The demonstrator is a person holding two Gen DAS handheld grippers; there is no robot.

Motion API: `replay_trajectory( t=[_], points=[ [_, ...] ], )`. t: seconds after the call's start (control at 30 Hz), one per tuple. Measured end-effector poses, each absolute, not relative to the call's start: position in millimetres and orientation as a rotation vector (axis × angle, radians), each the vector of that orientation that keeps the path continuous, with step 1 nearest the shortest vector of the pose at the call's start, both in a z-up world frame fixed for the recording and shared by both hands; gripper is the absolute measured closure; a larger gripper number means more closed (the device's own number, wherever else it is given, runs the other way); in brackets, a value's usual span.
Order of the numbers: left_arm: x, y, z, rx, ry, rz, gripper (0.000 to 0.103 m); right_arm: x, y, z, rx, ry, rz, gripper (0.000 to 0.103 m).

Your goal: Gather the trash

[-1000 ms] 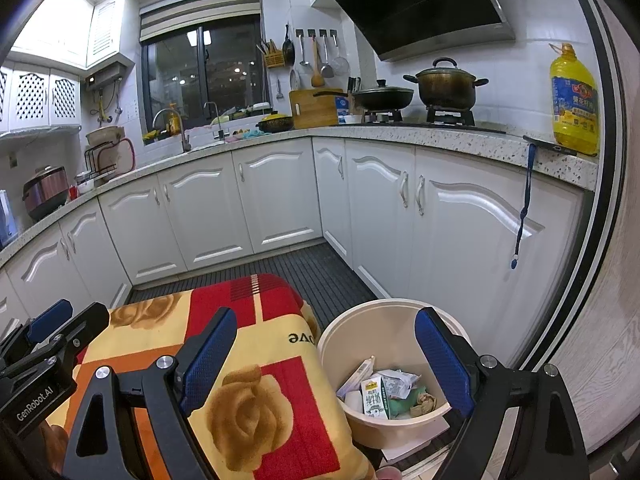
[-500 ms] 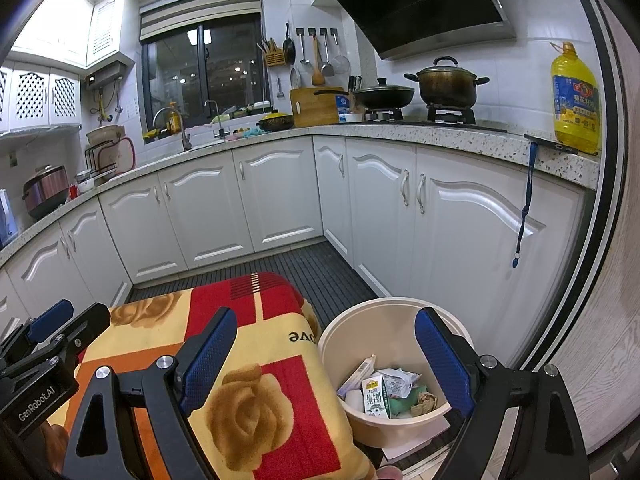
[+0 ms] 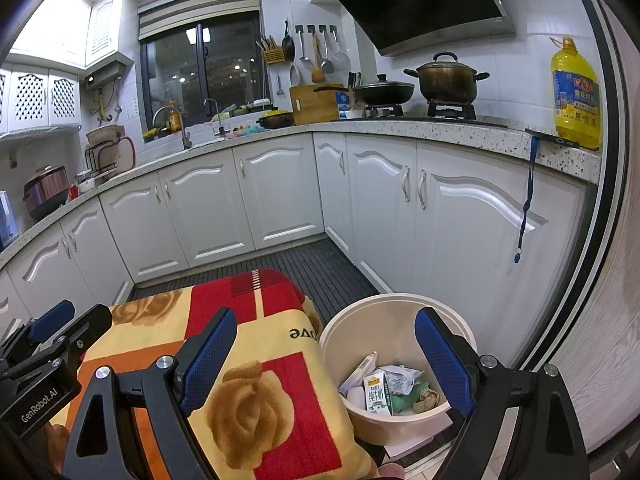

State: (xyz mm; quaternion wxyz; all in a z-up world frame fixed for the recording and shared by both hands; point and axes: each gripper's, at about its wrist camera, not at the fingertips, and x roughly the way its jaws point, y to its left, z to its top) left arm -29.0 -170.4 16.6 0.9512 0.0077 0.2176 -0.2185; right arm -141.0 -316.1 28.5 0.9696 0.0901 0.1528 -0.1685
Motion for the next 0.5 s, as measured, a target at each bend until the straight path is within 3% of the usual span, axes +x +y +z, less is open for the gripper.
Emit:
replay_trajectory(
  t=[0.5],
  points=[
    [-27.8, -171.2, 13.2, 0.03, 0.449, -0.45, 0.027, -139.9, -318.5, 28.4, 0.184, 0.315, -0.339, 0.014]
  ],
)
